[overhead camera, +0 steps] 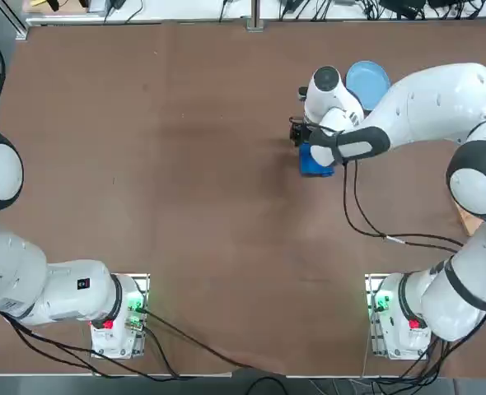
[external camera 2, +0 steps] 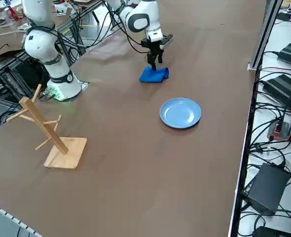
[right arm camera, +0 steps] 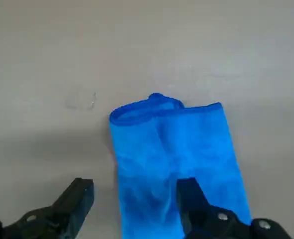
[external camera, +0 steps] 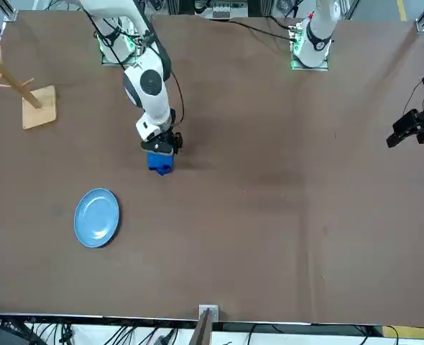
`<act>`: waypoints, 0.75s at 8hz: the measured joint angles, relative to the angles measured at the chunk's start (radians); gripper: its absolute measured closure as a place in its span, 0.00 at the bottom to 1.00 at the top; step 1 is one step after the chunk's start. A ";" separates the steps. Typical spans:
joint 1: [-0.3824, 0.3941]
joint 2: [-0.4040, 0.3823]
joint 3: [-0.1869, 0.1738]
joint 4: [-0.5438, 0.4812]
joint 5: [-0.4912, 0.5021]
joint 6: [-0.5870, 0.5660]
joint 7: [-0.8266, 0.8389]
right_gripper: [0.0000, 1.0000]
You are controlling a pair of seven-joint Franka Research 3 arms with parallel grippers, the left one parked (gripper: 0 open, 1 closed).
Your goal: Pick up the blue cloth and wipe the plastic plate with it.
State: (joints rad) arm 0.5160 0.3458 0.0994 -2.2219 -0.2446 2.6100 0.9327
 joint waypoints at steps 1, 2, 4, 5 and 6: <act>0.000 0.011 -0.001 -0.001 -0.001 0.017 0.000 0.00; 0.000 0.022 -0.001 -0.001 -0.005 0.024 0.000 0.00; 0.001 0.040 -0.002 -0.002 -0.029 0.027 0.001 0.00; 0.001 0.043 -0.005 -0.002 -0.035 0.028 0.001 0.00; 0.001 0.044 -0.008 -0.002 -0.043 0.028 0.001 0.02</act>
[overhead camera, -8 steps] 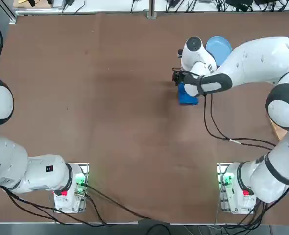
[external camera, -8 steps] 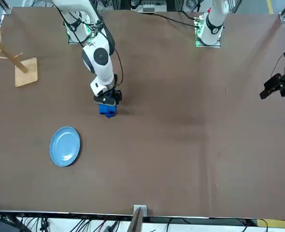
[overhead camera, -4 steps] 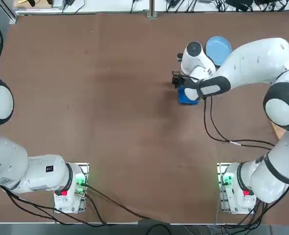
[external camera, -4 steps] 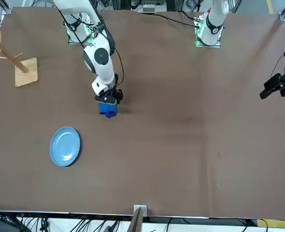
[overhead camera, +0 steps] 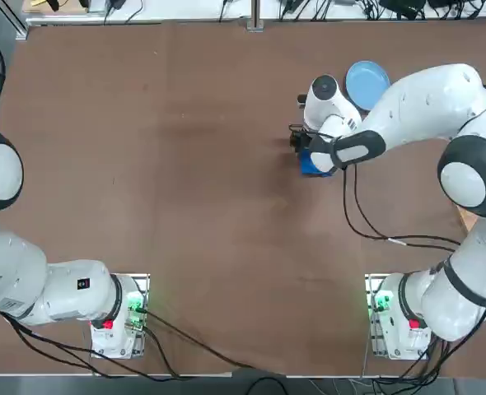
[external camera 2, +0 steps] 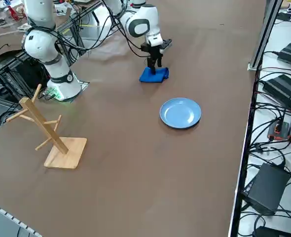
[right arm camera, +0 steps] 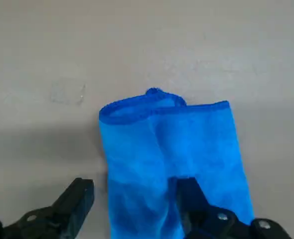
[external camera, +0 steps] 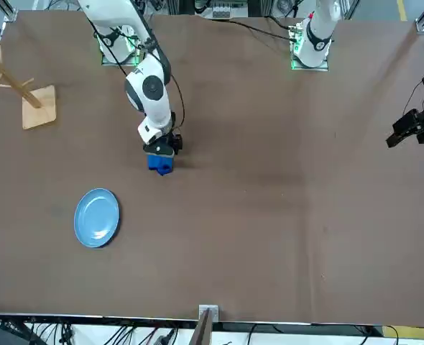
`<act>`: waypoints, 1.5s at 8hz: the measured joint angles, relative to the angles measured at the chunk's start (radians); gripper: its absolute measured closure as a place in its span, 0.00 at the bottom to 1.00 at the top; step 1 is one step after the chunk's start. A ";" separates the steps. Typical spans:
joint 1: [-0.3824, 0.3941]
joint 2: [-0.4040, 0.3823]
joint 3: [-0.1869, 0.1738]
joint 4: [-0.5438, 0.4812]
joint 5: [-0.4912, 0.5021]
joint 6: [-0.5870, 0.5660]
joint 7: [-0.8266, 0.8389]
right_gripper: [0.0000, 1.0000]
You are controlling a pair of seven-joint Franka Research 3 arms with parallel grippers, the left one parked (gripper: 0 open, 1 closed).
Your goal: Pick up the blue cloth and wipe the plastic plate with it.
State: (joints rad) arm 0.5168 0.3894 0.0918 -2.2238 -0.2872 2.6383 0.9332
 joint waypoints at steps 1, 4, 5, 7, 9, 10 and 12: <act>0.000 0.000 -0.002 0.000 -0.013 0.000 0.000 0.02; 0.000 0.000 -0.005 0.000 -0.049 0.001 0.000 0.31; 0.000 0.000 -0.005 0.000 -0.053 0.001 0.000 0.45; 0.000 0.000 -0.005 0.000 -0.058 0.001 0.000 0.67; 0.000 -0.001 -0.006 0.001 -0.058 0.002 0.005 0.96; -0.001 -0.003 -0.011 0.003 -0.058 0.003 0.007 0.96; -0.011 -0.016 -0.033 0.028 -0.058 -0.007 0.007 0.96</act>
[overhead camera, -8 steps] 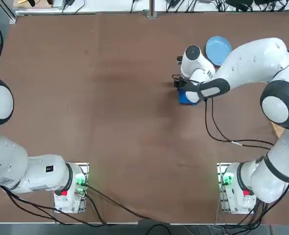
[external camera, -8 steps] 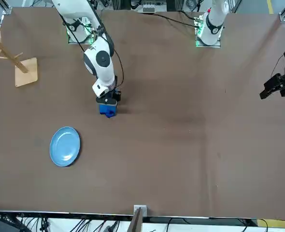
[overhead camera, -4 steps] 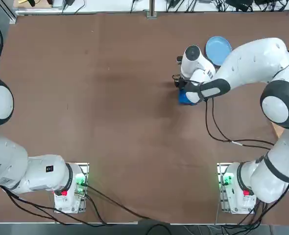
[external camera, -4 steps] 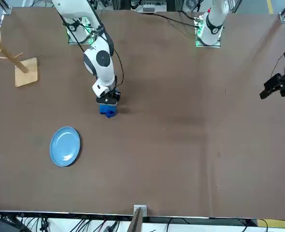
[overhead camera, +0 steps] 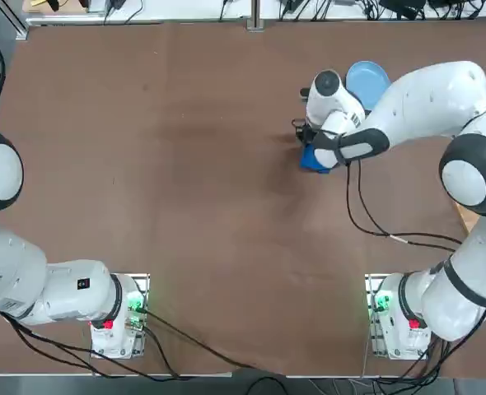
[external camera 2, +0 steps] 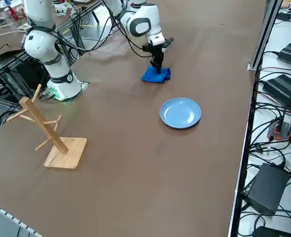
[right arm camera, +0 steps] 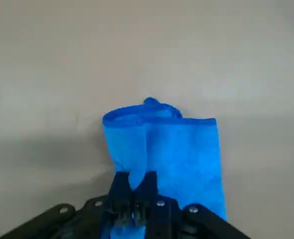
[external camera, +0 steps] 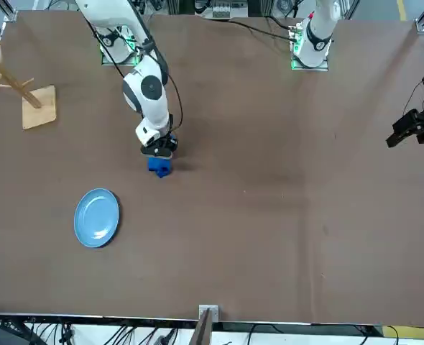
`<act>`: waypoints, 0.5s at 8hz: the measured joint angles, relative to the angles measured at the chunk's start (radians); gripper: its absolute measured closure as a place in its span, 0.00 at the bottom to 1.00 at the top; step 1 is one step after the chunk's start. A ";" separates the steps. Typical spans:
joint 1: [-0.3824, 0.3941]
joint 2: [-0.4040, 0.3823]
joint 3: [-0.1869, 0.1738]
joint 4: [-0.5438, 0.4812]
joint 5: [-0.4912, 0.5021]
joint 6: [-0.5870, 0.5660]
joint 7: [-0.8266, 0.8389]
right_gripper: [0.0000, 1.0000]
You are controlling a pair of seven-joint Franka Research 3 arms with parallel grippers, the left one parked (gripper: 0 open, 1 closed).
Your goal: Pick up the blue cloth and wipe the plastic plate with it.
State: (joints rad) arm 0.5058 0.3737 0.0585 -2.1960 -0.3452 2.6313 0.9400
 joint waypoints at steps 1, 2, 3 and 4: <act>-0.016 -0.013 -0.007 0.034 -0.001 -0.049 -0.001 0.96; -0.041 -0.033 -0.010 0.081 -0.001 -0.128 -0.015 0.96; -0.071 -0.057 -0.011 0.128 -0.001 -0.210 -0.050 0.96; -0.108 -0.084 -0.011 0.162 -0.001 -0.271 -0.103 0.96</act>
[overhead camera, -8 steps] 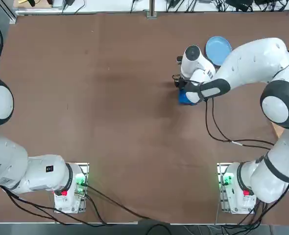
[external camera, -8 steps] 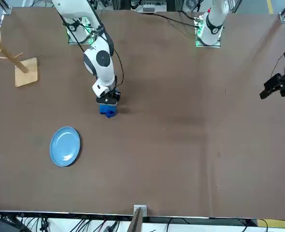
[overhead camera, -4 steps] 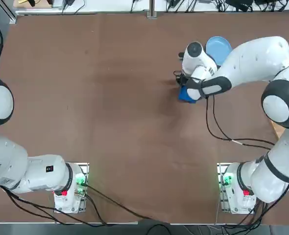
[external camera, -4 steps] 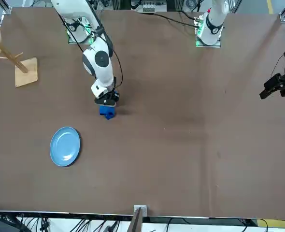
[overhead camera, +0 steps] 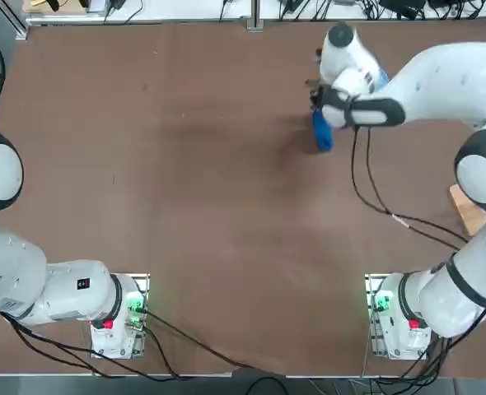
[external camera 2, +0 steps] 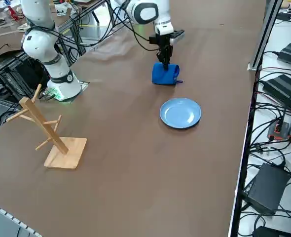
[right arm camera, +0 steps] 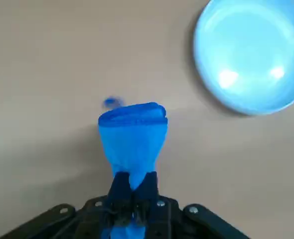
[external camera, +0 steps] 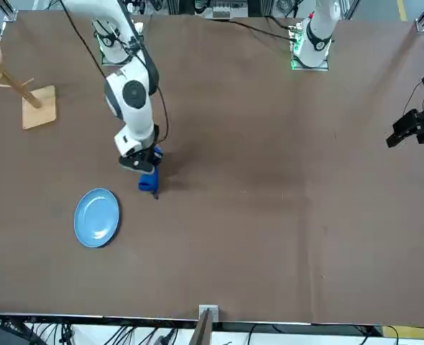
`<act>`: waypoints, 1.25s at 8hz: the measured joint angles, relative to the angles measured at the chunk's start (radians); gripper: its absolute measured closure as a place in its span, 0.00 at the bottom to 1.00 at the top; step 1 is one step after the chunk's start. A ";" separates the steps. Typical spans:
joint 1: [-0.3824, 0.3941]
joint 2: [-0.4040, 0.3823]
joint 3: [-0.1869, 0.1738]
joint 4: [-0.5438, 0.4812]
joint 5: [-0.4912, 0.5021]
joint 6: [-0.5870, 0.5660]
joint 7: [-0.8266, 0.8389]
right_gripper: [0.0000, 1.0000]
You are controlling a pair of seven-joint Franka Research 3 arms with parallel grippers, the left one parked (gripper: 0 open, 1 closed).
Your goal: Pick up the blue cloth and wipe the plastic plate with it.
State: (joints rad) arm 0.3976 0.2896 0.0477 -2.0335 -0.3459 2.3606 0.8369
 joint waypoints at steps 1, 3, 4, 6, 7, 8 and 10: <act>-0.041 -0.028 0.000 0.019 0.012 -0.035 -0.068 0.96; -0.123 -0.070 -0.002 0.073 0.085 -0.111 -0.237 0.96; -0.154 -0.077 -0.003 0.134 0.112 -0.181 -0.309 0.96; -0.214 -0.079 -0.004 0.255 0.157 -0.288 -0.444 0.96; -0.249 -0.079 -0.005 0.286 0.172 -0.299 -0.497 0.96; -0.280 -0.074 -0.005 0.296 0.177 -0.292 -0.527 0.96; -0.325 -0.038 -0.005 0.296 0.177 -0.212 -0.552 0.96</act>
State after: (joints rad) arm 0.0724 0.2519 0.0423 -1.7380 -0.1687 2.1485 0.2854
